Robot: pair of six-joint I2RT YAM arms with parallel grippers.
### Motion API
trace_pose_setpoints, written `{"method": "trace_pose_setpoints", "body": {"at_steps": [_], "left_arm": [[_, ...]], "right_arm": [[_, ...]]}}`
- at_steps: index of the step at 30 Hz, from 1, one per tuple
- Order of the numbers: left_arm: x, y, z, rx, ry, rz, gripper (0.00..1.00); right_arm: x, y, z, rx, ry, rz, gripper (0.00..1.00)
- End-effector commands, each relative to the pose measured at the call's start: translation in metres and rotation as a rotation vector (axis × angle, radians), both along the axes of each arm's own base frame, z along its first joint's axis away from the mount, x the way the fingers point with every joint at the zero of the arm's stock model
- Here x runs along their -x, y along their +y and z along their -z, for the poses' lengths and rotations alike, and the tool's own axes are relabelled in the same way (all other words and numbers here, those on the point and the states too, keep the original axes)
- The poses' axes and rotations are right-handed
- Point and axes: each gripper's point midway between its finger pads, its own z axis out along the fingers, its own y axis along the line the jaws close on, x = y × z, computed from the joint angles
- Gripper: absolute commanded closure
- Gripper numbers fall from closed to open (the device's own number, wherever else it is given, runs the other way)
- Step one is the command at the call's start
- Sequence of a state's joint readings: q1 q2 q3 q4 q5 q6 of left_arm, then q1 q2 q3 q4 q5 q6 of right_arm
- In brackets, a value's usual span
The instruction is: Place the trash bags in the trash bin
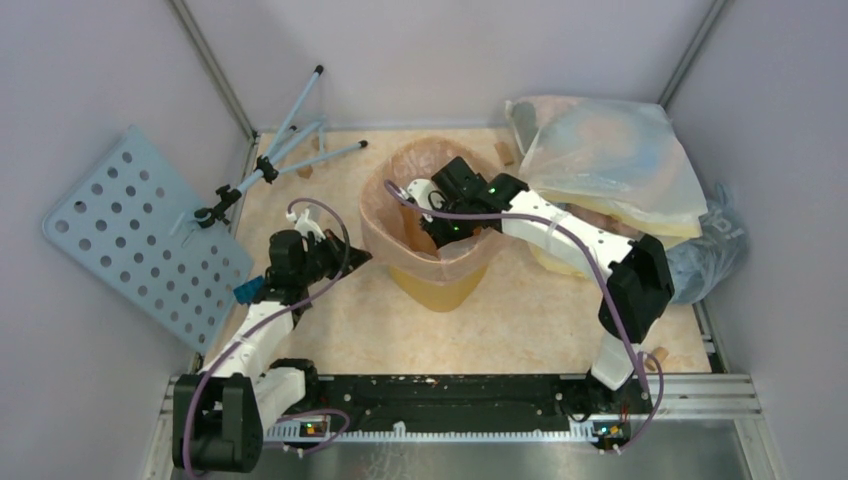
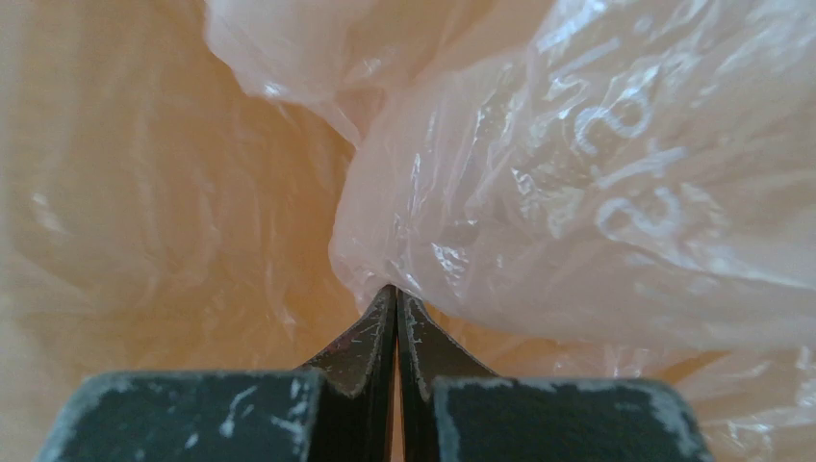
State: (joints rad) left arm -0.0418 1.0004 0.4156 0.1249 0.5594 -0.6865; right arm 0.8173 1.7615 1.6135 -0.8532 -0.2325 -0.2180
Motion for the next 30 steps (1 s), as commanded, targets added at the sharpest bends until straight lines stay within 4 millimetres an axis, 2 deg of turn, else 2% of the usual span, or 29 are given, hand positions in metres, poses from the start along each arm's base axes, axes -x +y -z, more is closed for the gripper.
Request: {"method": "trace_pose_setpoints", "body": {"at_steps": [1, 11, 30], "left_arm": [[-0.007, 0.003, -0.004, -0.011, -0.051, -0.016, 1.00], [-0.007, 0.003, 0.002, -0.019, -0.042, -0.010, 1.00], [-0.006, 0.003, 0.005, -0.023, -0.035, -0.008, 1.00]], "right_arm": [[0.001, -0.001, 0.012, 0.005, 0.018, 0.011, 1.00], [0.000, -0.005, 0.038, 0.029, 0.059, 0.036, 1.00], [-0.003, -0.001, 0.072, 0.066, 0.099, 0.052, 1.00]]}}
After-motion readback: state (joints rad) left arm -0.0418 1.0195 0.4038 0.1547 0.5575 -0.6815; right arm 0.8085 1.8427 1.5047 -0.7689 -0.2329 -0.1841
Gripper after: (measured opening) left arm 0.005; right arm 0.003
